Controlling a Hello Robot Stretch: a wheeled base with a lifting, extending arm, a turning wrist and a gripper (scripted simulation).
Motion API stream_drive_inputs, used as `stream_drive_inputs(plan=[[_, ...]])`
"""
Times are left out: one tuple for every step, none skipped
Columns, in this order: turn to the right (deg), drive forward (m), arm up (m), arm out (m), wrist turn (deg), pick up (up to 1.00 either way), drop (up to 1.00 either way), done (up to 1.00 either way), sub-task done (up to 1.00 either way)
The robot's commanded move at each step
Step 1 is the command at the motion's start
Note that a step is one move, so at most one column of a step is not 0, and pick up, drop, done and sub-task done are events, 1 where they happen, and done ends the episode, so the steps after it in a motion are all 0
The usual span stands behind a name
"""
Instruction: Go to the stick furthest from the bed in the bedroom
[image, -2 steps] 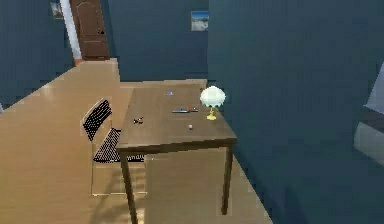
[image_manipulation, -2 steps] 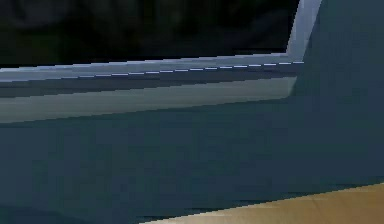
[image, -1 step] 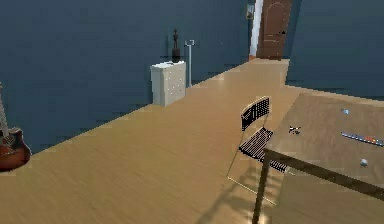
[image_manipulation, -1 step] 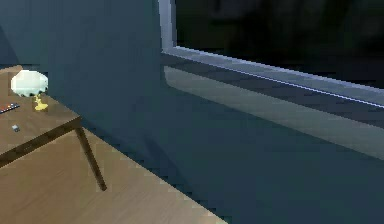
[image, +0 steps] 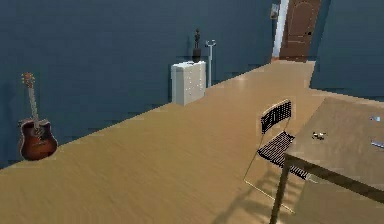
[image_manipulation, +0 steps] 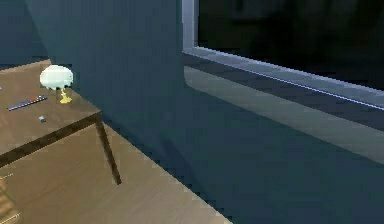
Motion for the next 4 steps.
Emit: stream_drive_inputs(plan=[[0.0,1.0,0.0,0.0,0.0,0.0,0.0,0.0,0.0],[0.0,0.75,0.0,0.0,0.0,0.0,0.0,0.0,0.0],[21.0,0.0,0.0,0.0,0.0,0.0,0.0,0.0,0.0],[0.0,1.0,0.0,0.0,0.0,0.0,0.0,0.0,0.0]])
